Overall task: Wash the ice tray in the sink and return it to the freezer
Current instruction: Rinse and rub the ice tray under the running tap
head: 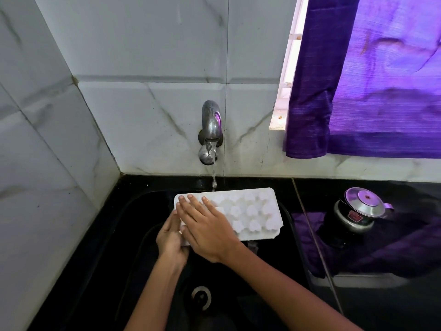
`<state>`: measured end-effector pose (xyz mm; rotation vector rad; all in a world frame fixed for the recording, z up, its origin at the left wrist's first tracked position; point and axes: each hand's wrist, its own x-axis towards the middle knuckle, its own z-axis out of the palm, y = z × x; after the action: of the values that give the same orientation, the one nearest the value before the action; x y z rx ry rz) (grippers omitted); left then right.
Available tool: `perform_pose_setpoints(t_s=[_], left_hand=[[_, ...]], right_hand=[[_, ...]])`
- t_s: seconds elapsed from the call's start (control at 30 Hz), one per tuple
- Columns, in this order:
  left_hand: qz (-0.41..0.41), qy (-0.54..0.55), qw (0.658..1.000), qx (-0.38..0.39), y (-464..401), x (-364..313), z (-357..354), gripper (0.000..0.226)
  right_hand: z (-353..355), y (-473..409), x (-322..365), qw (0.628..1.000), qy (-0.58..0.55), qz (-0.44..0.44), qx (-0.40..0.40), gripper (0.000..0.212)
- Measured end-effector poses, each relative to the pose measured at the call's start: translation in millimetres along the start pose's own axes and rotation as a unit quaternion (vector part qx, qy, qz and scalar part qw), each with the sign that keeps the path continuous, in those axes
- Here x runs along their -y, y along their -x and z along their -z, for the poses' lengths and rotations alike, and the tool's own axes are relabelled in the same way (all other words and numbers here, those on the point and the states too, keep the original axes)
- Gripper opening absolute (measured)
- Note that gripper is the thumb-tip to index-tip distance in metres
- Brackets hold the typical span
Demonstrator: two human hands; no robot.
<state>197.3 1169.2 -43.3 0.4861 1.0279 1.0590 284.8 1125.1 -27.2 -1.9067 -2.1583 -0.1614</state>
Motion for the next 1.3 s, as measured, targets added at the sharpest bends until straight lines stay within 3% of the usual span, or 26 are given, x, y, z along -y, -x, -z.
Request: perform_pose_setpoints(t_s=[0.13, 0.33, 0.43, 0.5, 0.6, 0.7, 0.87, 0.93, 1.03, 1.17, 1.3], left_hand=[[0.003, 0.028, 0.999, -0.032, -3.3, 0.4, -7.7, 0.014], [-0.015, 0.015, 0.998, -0.051, -6.0, -12.1, 1.3, 0.012], [-0.023, 0.01, 0.998, -0.055, -3.5, -18.2, 7.6, 0.023], [-0.022, 0.005, 0.998, -0.06, -1.0, -21.4, 12.3, 0.018], [-0.02, 0.006, 0.998, -0.058, 5.1, -26.3, 18.2, 0.009], [-0.024, 0.007, 0.998, -0.061, 12.1, -29.0, 20.9, 0.024], [-0.032, -0.008, 0.998, -0.058, 20.5, -30.3, 31.3, 0.029], [-0.029, -0.019, 0.998, -0.046, 25.8, -30.1, 33.2, 0.026], [-0.043, -0.076, 0.995, -0.041, 29.5, -26.4, 39.0, 0.028], [-0.086, -0.265, 0.96, -0.023, 34.8, -15.1, 55.1, 0.02], [-0.065, -0.37, 0.927, 0.0, 46.3, -4.3, 65.5, 0.03]], right_hand=[[4.1, 25.4, -29.0, 0.998, 0.053, 0.019, 0.014, 0.051], [12.0, 54.2, -67.7, 0.993, 0.017, -0.12, 0.01, 0.07], [10.3, 58.5, -72.2, 0.98, -0.035, -0.195, 0.006, 0.079], [10.9, 59.2, -71.0, 0.965, -0.088, -0.247, 0.001, 0.08], [18.6, 59.4, -65.1, 0.924, -0.233, -0.303, 0.014, 0.072], [29.0, 59.1, -63.2, 0.871, -0.353, -0.341, 0.005, 0.066], [46.8, 66.0, -76.0, 0.823, -0.416, -0.382, -0.063, 0.033], [51.9, 74.9, -77.5, 0.811, -0.438, -0.38, -0.073, 0.03], [46.0, 89.9, -82.9, 0.783, -0.476, -0.392, -0.081, 0.039], [36.2, 113.5, -79.9, 0.735, -0.53, -0.415, -0.079, 0.049], [19.9, 139.1, -74.6, 0.743, -0.508, -0.426, -0.088, 0.045]])
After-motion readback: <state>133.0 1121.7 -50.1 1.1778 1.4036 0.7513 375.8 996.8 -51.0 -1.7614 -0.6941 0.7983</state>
